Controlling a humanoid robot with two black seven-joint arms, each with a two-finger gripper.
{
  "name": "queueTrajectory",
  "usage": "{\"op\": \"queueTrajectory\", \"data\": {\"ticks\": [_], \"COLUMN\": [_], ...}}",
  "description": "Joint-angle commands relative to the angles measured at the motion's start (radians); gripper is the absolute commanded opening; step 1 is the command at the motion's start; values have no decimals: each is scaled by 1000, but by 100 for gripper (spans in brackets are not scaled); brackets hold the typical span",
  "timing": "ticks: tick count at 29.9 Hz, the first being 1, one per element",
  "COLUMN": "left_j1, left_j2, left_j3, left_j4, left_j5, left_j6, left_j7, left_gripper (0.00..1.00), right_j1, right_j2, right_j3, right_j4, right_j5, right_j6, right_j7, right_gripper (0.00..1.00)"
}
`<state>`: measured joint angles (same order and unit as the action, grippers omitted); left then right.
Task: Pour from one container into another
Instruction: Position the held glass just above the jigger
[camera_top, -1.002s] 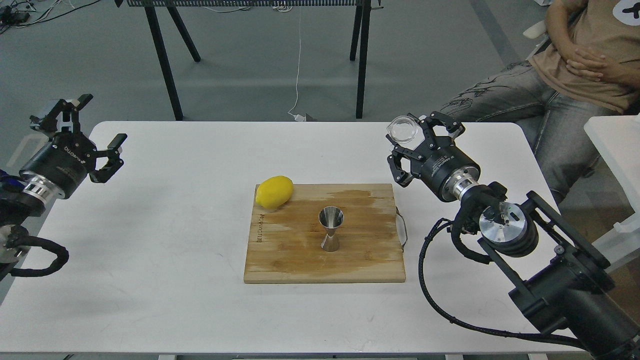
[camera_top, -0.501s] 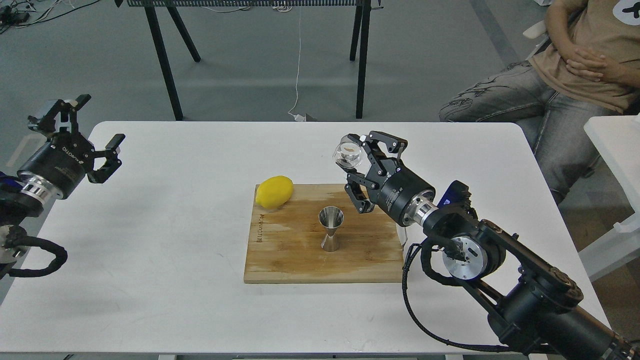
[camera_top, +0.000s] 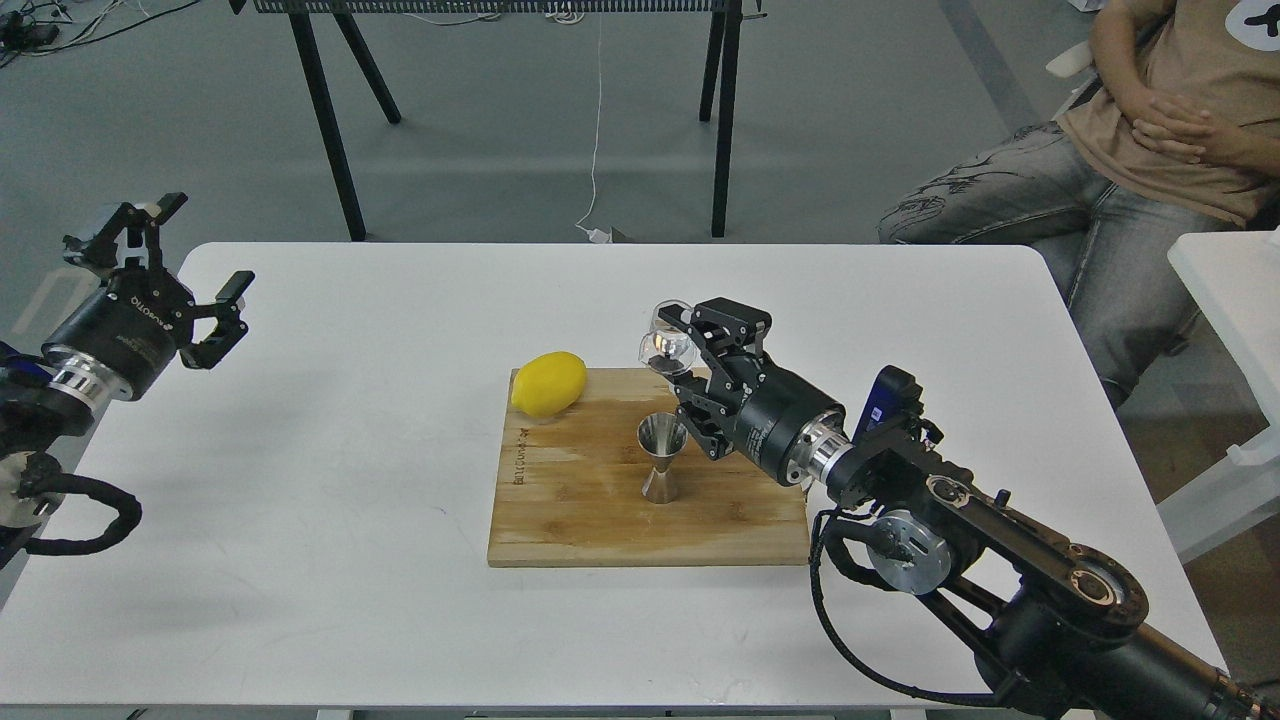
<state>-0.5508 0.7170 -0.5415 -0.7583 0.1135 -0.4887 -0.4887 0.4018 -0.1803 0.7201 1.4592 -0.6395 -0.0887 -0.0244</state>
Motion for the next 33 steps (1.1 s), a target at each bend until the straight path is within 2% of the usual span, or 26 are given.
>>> {"op": "queueTrajectory", "data": {"ticks": [1,17,33], "left_j1": [0,0,0], "left_j2": [1,-1,-1], "left_j3": [0,-2,-2], "left_j4": [5,5,5], "left_j5": [0,0,-2], "left_j6": [0,0,0], "left_j7": [0,0,0], "left_gripper": [99,99,99], "right_j1": [0,15,34], "right_j2": [-2,-68,-71], "right_j3": [-16,-62,-71], "right_j4": [-2,-6,-11], "right_j5": [-45,-131,-246], "right_j6": [0,27,49], "right_j7": [1,11,14], "right_gripper": [43,43,43]}}
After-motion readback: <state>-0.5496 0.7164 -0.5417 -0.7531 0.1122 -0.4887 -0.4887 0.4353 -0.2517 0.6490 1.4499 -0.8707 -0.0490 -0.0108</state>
